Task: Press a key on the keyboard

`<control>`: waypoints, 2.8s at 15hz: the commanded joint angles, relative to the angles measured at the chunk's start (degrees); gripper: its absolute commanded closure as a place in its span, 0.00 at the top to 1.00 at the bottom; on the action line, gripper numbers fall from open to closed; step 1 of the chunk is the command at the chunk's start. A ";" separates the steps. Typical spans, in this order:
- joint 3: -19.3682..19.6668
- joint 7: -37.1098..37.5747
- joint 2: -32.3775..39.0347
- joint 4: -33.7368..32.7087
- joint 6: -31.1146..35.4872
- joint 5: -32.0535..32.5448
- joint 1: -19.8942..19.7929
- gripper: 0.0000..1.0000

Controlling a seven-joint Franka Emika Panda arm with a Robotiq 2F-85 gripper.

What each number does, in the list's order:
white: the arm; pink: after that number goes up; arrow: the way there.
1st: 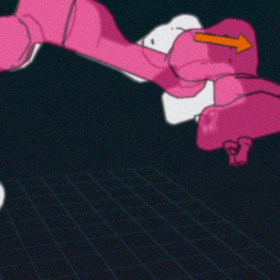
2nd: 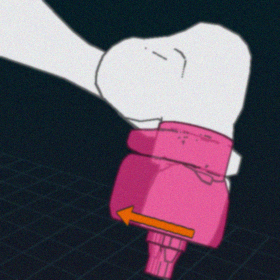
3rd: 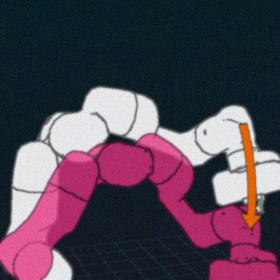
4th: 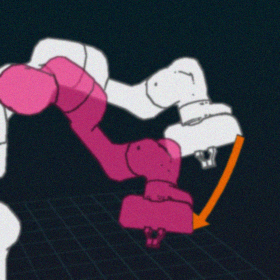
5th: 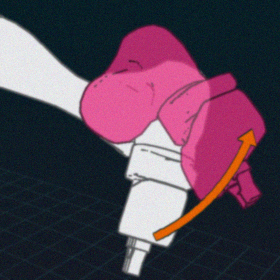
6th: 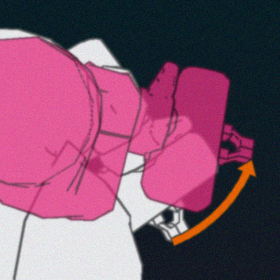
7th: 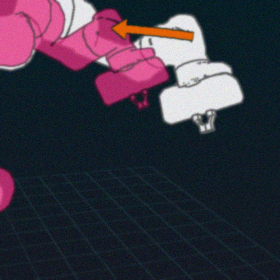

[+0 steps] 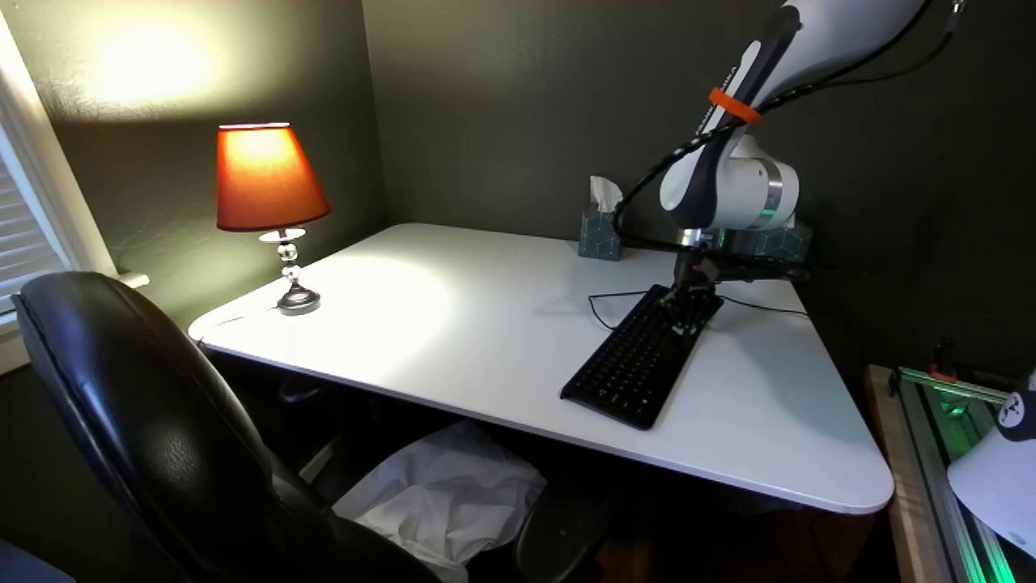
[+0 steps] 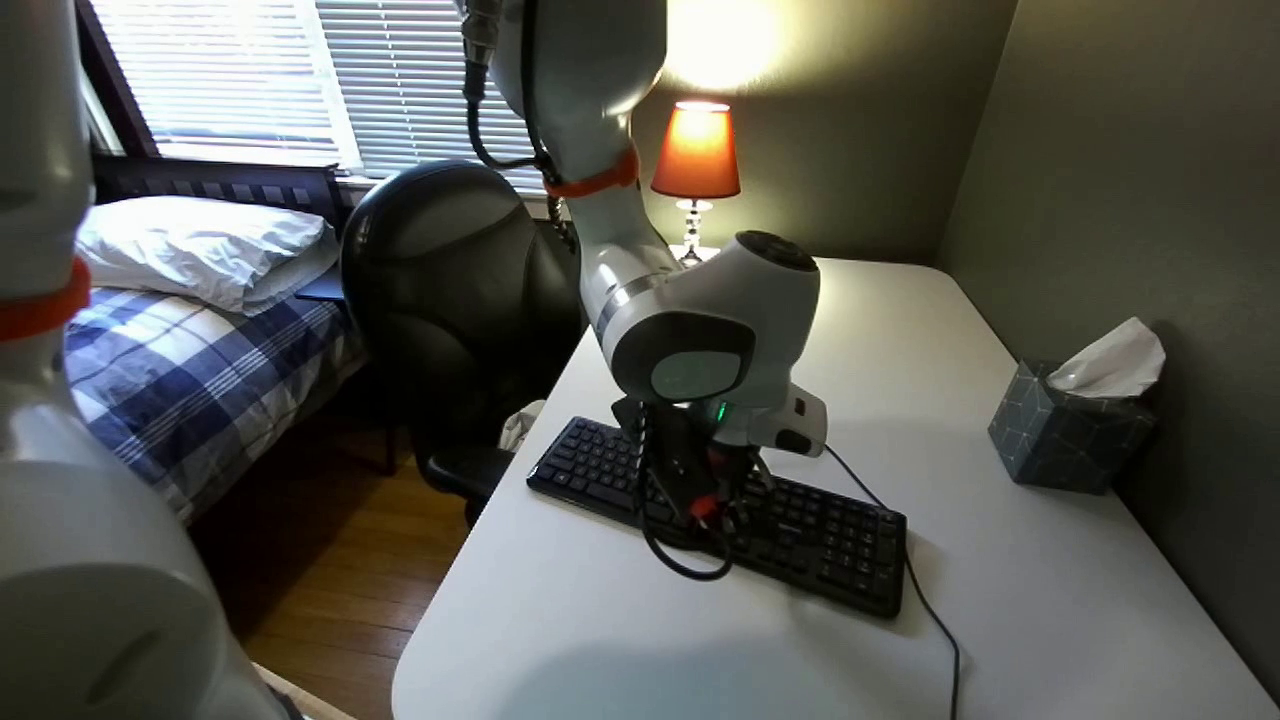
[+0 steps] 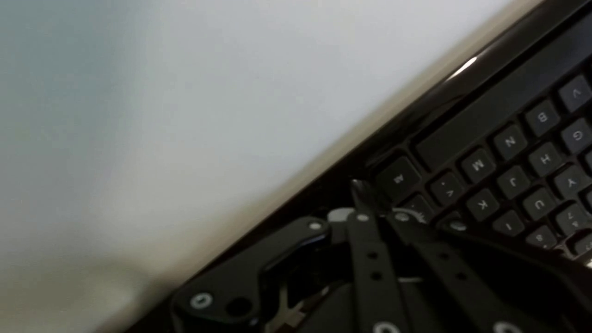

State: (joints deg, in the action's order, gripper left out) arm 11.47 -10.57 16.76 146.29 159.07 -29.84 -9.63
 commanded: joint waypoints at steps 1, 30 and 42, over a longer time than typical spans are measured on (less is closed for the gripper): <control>-0.22 -0.19 2.04 -1.16 1.05 0.34 0.26 0.00; 0.33 0.59 -3.21 1.34 0.66 3.32 1.40 0.00; 1.99 13.67 -12.58 6.68 1.19 22.75 1.07 1.00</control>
State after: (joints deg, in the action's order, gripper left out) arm 12.34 -1.35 8.94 149.40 159.06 -12.64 -8.75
